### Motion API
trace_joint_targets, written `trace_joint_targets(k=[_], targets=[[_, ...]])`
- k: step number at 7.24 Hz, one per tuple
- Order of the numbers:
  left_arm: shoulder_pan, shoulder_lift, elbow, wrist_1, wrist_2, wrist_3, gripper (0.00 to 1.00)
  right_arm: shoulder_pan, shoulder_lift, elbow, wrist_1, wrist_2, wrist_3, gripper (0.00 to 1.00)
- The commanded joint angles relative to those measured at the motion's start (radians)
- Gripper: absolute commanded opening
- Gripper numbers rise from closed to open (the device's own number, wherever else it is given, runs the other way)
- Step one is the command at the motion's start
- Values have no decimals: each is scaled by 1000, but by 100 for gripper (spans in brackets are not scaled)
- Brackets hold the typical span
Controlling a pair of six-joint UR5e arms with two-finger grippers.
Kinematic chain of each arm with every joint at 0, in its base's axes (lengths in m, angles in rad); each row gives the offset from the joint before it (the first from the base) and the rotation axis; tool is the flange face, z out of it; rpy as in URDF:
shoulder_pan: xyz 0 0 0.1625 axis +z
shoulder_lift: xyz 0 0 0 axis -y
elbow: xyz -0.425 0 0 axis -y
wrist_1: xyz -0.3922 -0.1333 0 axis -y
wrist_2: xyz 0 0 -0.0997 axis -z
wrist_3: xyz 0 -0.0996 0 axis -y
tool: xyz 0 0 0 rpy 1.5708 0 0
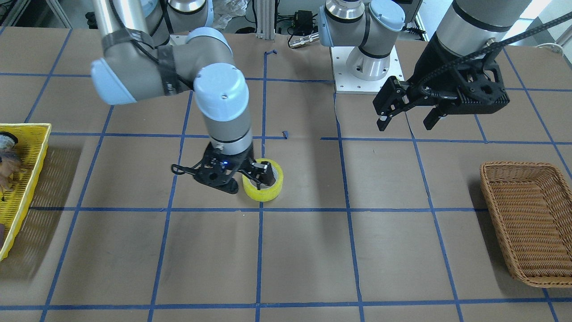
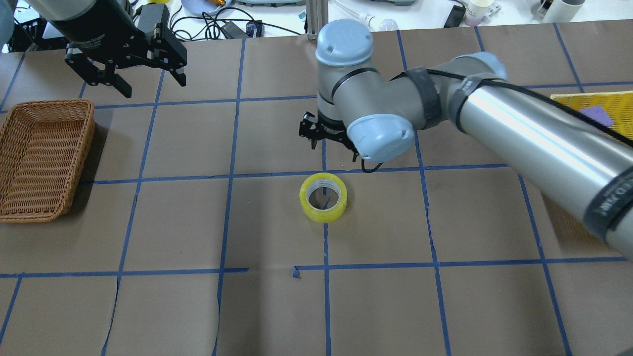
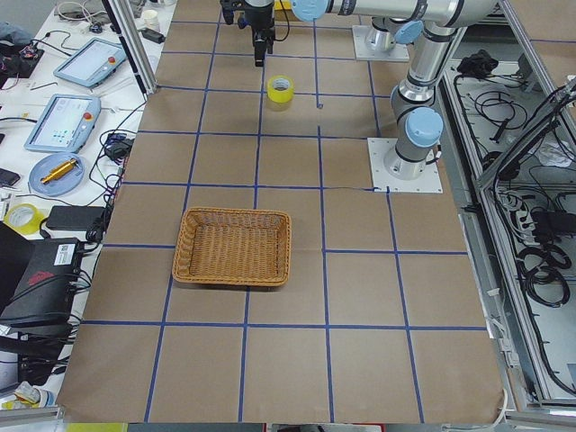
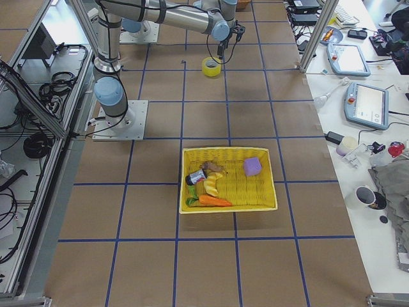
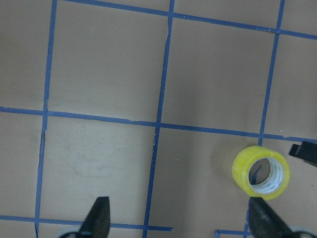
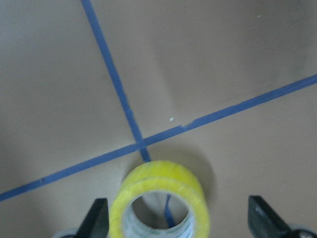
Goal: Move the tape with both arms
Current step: 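Set the tape roll down, open the right gripper and lift away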
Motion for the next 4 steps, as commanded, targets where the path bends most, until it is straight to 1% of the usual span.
trace_joint_targets(k=[1,2,3,4], targets=[[-7,-48,-16,51,0,-15,100,-199,-122,2,128,-31,-301,100],[-36,-82,-73,146,-8,-42,100,-260,-172,5,212,-42,-431,100],[-132,-121,-171,330,1,-102,100,-310,-209,1,275,-77,-613,100],[-250,-132,-265,452,9,-227,100,-326,-261,1,271,-141,-681,100]])
